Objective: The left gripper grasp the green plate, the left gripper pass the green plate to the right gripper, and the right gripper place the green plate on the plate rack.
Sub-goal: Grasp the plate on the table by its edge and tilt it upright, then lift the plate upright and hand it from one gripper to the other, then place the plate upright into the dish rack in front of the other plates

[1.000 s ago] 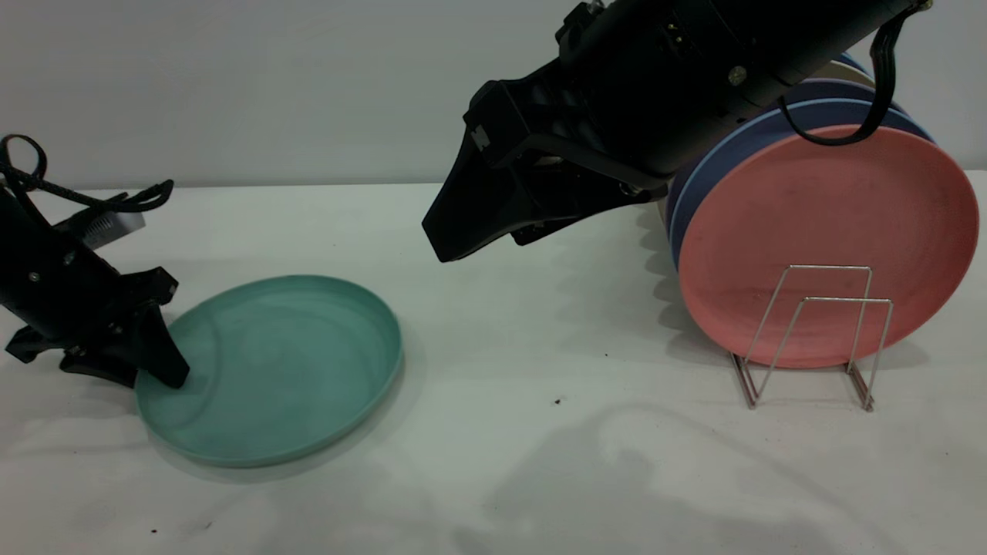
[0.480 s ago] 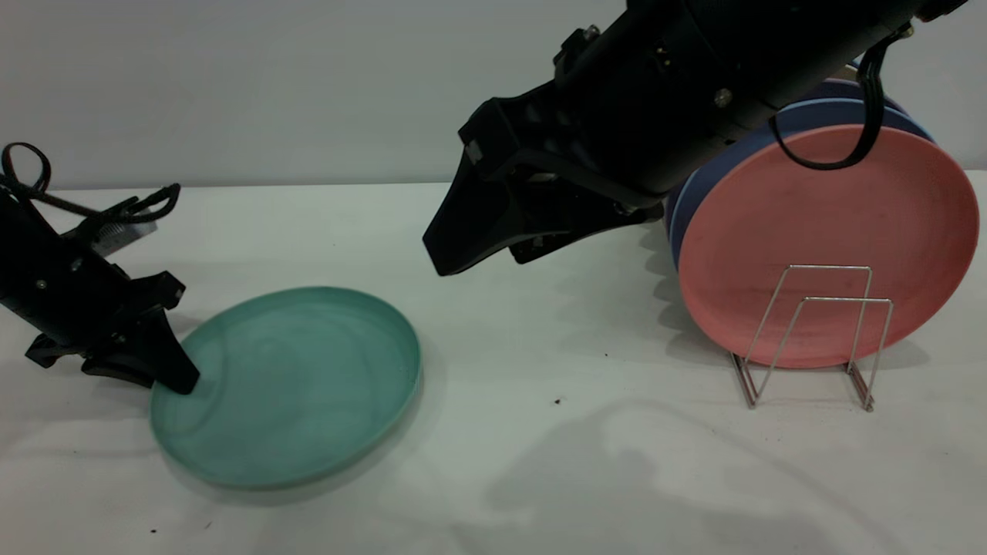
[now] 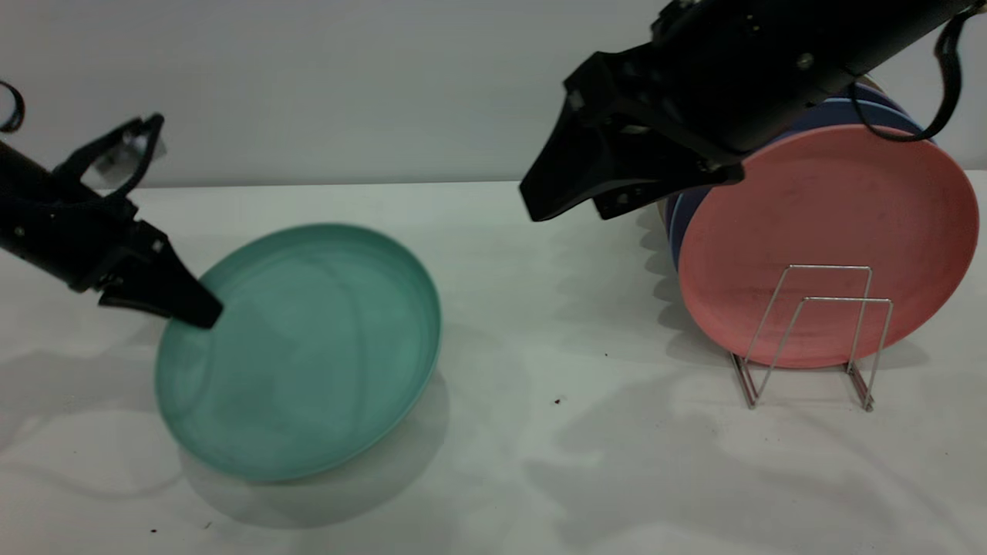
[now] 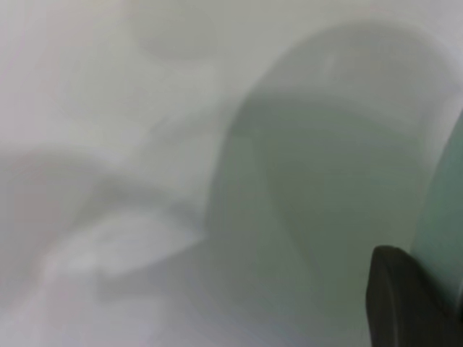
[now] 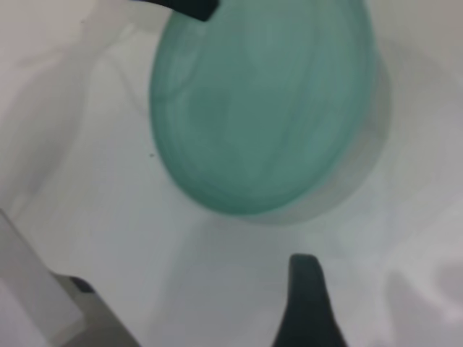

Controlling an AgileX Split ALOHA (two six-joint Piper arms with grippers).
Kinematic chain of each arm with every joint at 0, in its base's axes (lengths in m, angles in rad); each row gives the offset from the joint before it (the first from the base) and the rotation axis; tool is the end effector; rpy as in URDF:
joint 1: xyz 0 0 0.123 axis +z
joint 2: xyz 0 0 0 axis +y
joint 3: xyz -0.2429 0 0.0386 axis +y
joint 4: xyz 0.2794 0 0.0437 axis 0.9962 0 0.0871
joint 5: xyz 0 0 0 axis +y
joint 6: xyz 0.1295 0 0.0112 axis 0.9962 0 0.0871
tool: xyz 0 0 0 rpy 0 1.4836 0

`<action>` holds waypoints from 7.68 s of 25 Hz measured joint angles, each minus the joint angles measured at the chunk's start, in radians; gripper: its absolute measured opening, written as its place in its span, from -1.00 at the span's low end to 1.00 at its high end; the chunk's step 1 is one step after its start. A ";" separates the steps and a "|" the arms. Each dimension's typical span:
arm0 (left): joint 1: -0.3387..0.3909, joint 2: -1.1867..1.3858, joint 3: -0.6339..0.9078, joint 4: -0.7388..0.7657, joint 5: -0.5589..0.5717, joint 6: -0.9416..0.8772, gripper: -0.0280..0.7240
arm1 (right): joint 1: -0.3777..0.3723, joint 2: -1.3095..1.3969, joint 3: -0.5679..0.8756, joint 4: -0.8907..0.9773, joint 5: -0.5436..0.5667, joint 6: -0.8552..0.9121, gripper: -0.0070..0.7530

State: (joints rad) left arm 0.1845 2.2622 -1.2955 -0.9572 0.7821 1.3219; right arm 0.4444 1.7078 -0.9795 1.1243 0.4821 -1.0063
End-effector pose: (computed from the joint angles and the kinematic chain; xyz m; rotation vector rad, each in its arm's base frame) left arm 0.4044 -0.0008 -0.0243 0.5366 2.6272 -0.7148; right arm 0.3248 0.2150 0.1153 -0.6549 2.3812 0.7526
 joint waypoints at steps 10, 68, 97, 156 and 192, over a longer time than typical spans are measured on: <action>-0.087 -0.009 0.000 -0.157 0.127 0.321 -0.88 | -0.042 0.014 0.000 0.000 0.012 -0.098 0.51; -0.350 -0.024 0.001 -0.384 0.048 0.647 -0.72 | -0.054 0.216 -0.002 0.189 0.022 -0.253 -0.56; -0.333 -0.027 0.001 -0.404 0.046 0.513 0.65 | -0.052 0.216 -0.002 0.188 0.004 -0.277 -0.68; -0.097 -0.123 0.002 -0.395 0.121 0.410 0.65 | -0.351 -0.218 0.094 -0.174 -0.123 -0.989 -0.71; -0.097 -0.123 0.002 -0.395 0.121 0.409 0.65 | -0.408 -0.112 0.069 -0.151 -0.095 -1.093 -0.53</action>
State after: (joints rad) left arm 0.0873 2.1395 -1.2933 -1.3522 0.9032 1.7308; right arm 0.0365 1.5959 -0.9103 0.9731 0.3876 -2.0995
